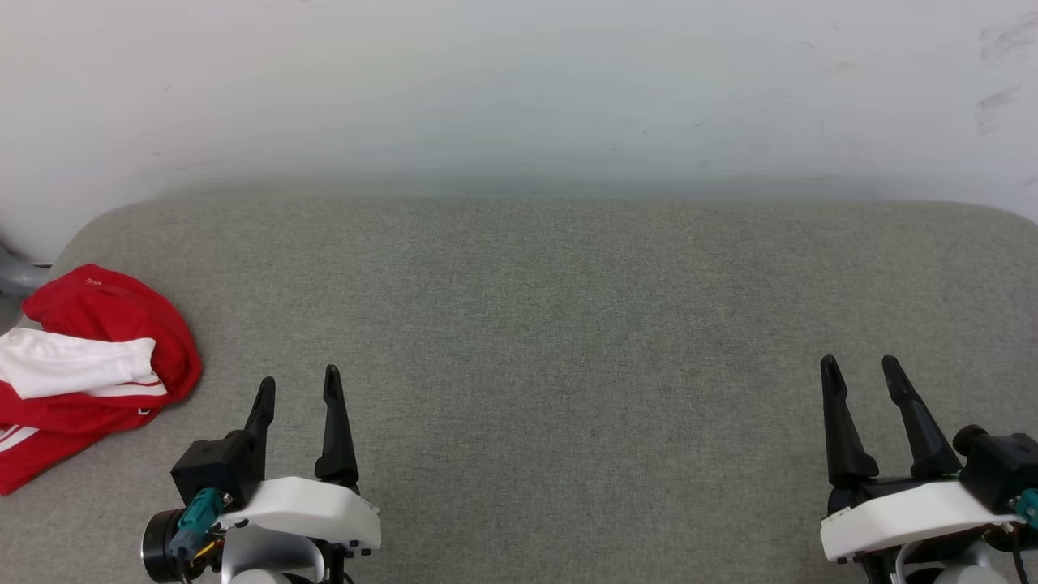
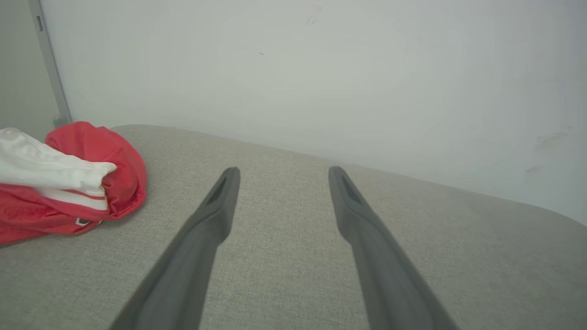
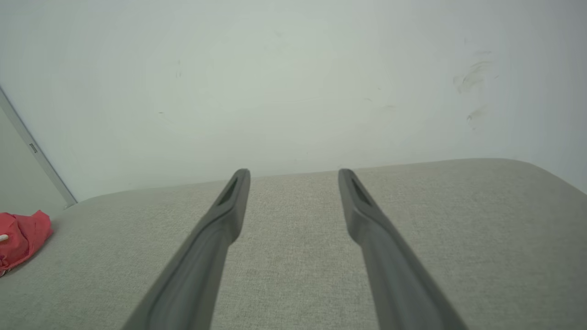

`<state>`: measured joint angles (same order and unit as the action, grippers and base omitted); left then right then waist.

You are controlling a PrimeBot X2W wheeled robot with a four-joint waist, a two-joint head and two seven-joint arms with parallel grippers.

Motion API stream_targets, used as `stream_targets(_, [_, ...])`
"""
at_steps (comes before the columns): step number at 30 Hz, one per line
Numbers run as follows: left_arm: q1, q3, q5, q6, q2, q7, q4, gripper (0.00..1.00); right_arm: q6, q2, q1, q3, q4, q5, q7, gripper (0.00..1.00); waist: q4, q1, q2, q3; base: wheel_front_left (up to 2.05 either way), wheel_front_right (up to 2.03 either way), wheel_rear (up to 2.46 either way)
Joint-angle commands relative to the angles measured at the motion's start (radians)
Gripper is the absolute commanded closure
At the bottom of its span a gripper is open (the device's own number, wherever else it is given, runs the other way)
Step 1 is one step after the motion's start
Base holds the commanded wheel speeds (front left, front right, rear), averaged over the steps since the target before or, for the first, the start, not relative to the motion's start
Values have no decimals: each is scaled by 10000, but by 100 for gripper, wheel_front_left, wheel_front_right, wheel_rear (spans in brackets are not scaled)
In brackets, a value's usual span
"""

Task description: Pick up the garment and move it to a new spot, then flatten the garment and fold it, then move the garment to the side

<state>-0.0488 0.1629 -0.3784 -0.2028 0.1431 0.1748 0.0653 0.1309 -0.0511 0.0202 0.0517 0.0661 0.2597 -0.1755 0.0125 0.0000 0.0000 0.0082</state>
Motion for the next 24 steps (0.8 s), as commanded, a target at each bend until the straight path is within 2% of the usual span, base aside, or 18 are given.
stream_targets(1, [15, 88, 267, -14, 64, 104, -146, 0, -2, 8, -18, -19, -141, -300, -92, 0, -4, 0, 0, -5, 0, 0, 0])
stream_targets(24, [208, 117, 2039, 216, -87, 571, -261, 0, -3, 13, -193, 97, -199, -1695, -554, 0, 18, 0, 0, 3, 0, 0, 0])
